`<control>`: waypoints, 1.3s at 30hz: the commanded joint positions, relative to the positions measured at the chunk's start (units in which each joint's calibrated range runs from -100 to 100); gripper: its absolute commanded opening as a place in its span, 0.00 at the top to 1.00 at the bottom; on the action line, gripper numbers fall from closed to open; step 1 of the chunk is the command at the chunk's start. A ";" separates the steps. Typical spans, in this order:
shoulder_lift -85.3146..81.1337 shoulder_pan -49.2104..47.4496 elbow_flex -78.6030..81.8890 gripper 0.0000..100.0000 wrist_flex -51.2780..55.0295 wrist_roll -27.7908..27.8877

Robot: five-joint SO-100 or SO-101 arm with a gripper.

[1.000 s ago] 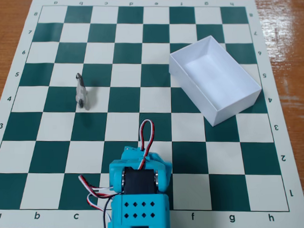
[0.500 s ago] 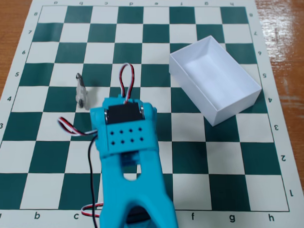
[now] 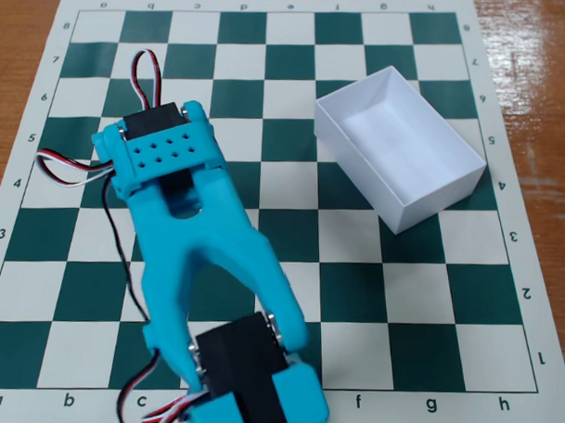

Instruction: Grab the toy horse and put it in the box.

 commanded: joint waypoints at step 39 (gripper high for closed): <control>33.25 0.29 -13.83 0.57 -22.28 3.27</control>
